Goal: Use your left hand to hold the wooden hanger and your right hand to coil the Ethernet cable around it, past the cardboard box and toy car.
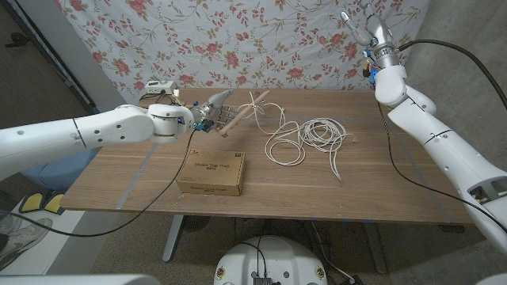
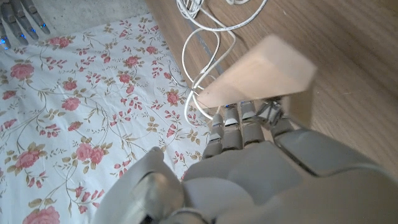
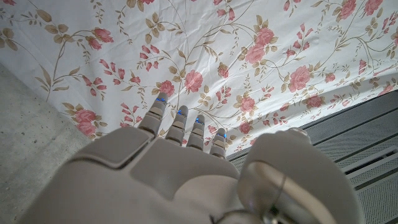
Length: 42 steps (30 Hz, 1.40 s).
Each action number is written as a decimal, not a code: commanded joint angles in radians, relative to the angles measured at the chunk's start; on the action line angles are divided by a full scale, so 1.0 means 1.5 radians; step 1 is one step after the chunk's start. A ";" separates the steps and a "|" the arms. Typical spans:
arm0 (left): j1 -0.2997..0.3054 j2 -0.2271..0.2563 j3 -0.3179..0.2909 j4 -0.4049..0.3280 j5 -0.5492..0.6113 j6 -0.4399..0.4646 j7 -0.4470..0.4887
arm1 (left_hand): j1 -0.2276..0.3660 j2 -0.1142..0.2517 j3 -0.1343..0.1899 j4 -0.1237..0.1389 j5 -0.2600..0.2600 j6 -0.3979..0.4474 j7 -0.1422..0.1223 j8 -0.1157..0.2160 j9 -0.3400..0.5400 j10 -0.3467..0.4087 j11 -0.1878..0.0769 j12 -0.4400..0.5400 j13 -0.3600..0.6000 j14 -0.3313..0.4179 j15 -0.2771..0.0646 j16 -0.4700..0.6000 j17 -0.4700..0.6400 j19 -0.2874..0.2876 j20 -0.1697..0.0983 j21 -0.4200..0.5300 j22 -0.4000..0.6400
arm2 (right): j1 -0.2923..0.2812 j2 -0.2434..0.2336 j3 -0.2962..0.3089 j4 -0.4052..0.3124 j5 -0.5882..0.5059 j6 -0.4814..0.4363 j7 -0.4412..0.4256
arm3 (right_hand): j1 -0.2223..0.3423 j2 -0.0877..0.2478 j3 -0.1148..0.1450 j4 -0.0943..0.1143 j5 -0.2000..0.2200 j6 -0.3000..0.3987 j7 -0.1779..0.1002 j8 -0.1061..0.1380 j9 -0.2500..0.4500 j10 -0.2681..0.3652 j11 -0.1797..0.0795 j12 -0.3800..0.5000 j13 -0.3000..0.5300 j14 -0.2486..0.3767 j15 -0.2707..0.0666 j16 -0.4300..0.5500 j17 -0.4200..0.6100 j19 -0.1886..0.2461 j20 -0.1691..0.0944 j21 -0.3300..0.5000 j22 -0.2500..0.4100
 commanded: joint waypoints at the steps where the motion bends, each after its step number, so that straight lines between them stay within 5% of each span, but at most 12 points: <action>1: -0.009 0.016 0.034 -0.013 -0.081 -0.064 0.018 | -0.004 -0.082 -0.065 -0.015 0.024 -0.167 -0.073 -0.018 -0.021 -0.151 -0.004 -0.077 -0.029 -0.064 0.004 -0.015 0.001 0.002 0.006 -0.046 -0.001 | -0.020 -0.010 0.011 -0.026 0.001 -0.013 -0.001 | -0.003 0.001 -0.002 0.003 -0.003 0.006 -0.003 -0.001 0.000 0.005 0.001 0.001 0.004 0.006 0.001 0.003 0.002 0.006 0.004 0.000 0.004; 4: -0.021 0.020 0.045 -0.020 -0.073 -0.057 0.031 | -0.004 -0.130 -0.134 -0.019 0.068 -0.203 -0.087 -0.013 -0.024 -0.181 -0.001 -0.079 -0.065 -0.139 0.003 -0.017 -0.001 -0.155 0.005 -0.055 -0.003 | -0.025 -0.011 0.015 -0.033 0.003 -0.015 -0.002 | -0.004 0.002 -0.001 0.003 -0.003 0.006 -0.003 -0.002 0.000 0.005 0.001 0.001 0.004 0.007 0.001 0.003 0.002 0.006 0.004 0.000 0.004; 9: -0.038 0.026 0.061 -0.025 -0.046 -0.055 0.026 | 0.024 -0.103 -0.273 -0.010 0.151 -0.265 -0.084 -0.014 -0.024 -0.399 -0.001 -0.084 -0.077 -0.469 0.002 -0.016 -0.001 -0.561 -0.001 -0.052 0.000 | -0.034 -0.015 0.021 -0.045 0.005 -0.021 -0.004 | -0.006 0.004 -0.001 0.005 -0.004 0.008 -0.003 -0.002 0.000 0.006 0.002 0.000 0.004 0.014 -0.002 0.006 0.003 0.008 0.005 -0.001 0.004; 12: -0.047 0.028 0.072 -0.029 -0.018 -0.054 0.025 | 0.030 -0.092 -0.290 -0.008 0.170 -0.280 -0.105 -0.013 -0.025 -0.491 -0.007 -0.088 -0.078 -0.578 0.001 -0.022 -0.001 -0.649 -0.002 -0.054 0.000 | -0.039 -0.017 0.023 -0.052 0.007 -0.026 -0.003 | -0.007 0.004 -0.001 0.005 -0.004 0.010 -0.003 -0.003 0.000 0.007 0.001 0.000 0.004 0.016 -0.001 0.007 0.004 0.008 0.004 -0.001 0.004; 13: -0.050 0.029 0.075 -0.032 -0.010 -0.053 0.035 | 0.032 -0.085 -0.290 -0.007 0.177 -0.287 -0.113 -0.015 -0.025 -0.526 -0.030 -0.090 -0.079 -0.616 -0.003 -0.020 0.000 -0.661 -0.004 -0.057 0.000 | -0.041 -0.017 0.024 -0.053 0.008 -0.027 -0.003 | -0.007 0.004 -0.001 0.005 -0.004 0.010 -0.003 -0.003 0.000 0.007 0.001 0.000 0.004 0.016 -0.001 0.007 0.004 0.008 0.005 -0.001 0.004; 16: -0.056 0.030 0.084 -0.037 0.024 -0.059 0.042 | 0.041 -0.063 -0.287 -0.005 0.186 -0.297 -0.127 -0.015 -0.025 -0.591 -0.096 -0.091 -0.078 -0.671 -0.044 -0.019 0.001 -0.673 -0.014 -0.065 0.001 | -0.045 -0.019 0.026 -0.058 0.007 -0.028 -0.003 | -0.007 0.004 -0.001 0.005 -0.004 0.011 -0.003 -0.003 0.000 0.008 0.002 0.000 0.004 0.017 0.000 0.007 0.004 0.008 0.004 -0.002 0.004; 21: -0.063 0.030 0.102 -0.038 0.150 -0.074 0.037 | 0.063 -0.034 -0.278 -0.009 0.185 -0.303 -0.117 -0.011 -0.025 -0.574 -0.092 -0.072 -0.077 -0.654 -0.043 -0.005 0.000 -0.640 -0.014 -0.048 0.002 | -0.051 -0.021 0.031 -0.064 0.017 -0.024 0.003 | -0.007 0.006 0.000 0.005 -0.005 0.015 -0.002 -0.003 0.000 0.009 0.003 0.000 0.004 0.014 -0.001 0.006 0.005 0.010 0.002 -0.002 0.004; 22: -0.053 0.026 0.106 -0.035 0.190 -0.104 0.054 | 0.080 -0.020 -0.275 -0.013 0.179 -0.283 -0.115 -0.006 -0.025 -0.541 -0.085 -0.061 -0.076 -0.618 -0.036 0.003 0.000 -0.578 -0.016 -0.024 0.003 | -0.052 -0.023 0.031 -0.066 0.020 -0.022 0.006 | -0.007 0.007 0.001 0.004 -0.005 0.017 -0.002 -0.002 0.000 0.009 0.003 0.000 0.004 0.014 -0.001 0.006 0.005 0.012 0.001 -0.001 0.004; 29: -0.029 0.012 0.114 -0.023 0.339 -0.176 0.132 | 0.125 0.007 -0.270 -0.022 0.148 -0.199 -0.123 0.002 -0.025 -0.426 -0.075 -0.037 -0.076 -0.494 -0.022 0.017 -0.001 -0.446 -0.009 0.005 0.004 | -0.066 -0.029 0.042 -0.075 0.062 -0.013 0.040 | -0.002 0.015 0.005 0.002 -0.007 0.055 0.000 0.005 0.000 0.018 0.004 0.000 0.005 0.017 0.000 0.005 0.007 0.048 0.002 0.008 0.005; 34: -0.003 -0.007 0.110 0.017 0.435 -0.255 0.173 | 0.156 0.019 -0.267 -0.029 0.126 -0.118 -0.121 0.009 -0.025 -0.354 -0.079 -0.028 -0.076 -0.418 -0.042 0.017 -0.001 -0.350 -0.022 0.023 0.003 | -0.071 -0.035 0.049 -0.073 0.109 0.005 0.079 | 0.001 0.025 0.011 -0.001 -0.011 0.117 0.005 0.018 0.000 0.050 0.017 0.008 0.006 0.031 0.005 0.010 0.010 0.067 -0.026 0.010 0.006; 38: 0.023 -0.031 0.099 0.073 0.518 -0.350 0.191 | 0.185 0.031 -0.261 -0.035 0.111 -0.045 -0.128 0.013 -0.026 -0.285 -0.105 -0.020 -0.077 -0.346 -0.064 0.019 -0.002 -0.280 -0.042 0.032 0.002 | -0.070 -0.041 0.051 -0.066 0.159 0.023 0.131 | 0.000 0.033 0.014 -0.001 -0.017 0.156 0.033 0.022 -0.001 0.092 0.033 0.019 0.007 0.049 0.007 0.018 0.014 0.074 -0.034 0.009 0.007; 42: 0.037 -0.047 0.085 0.113 0.572 -0.407 0.193 | 0.206 0.041 -0.253 -0.041 0.104 -0.007 -0.132 0.014 -0.026 -0.252 -0.105 -0.019 -0.078 -0.312 -0.077 0.018 -0.003 -0.244 -0.056 0.035 0.002 | -0.069 -0.042 0.051 -0.055 0.215 0.038 0.181 | 0.002 0.048 0.022 -0.004 -0.028 0.210 0.082 0.029 0.000 0.145 0.052 0.032 0.008 0.095 0.002 0.036 0.020 0.096 -0.024 0.014 0.010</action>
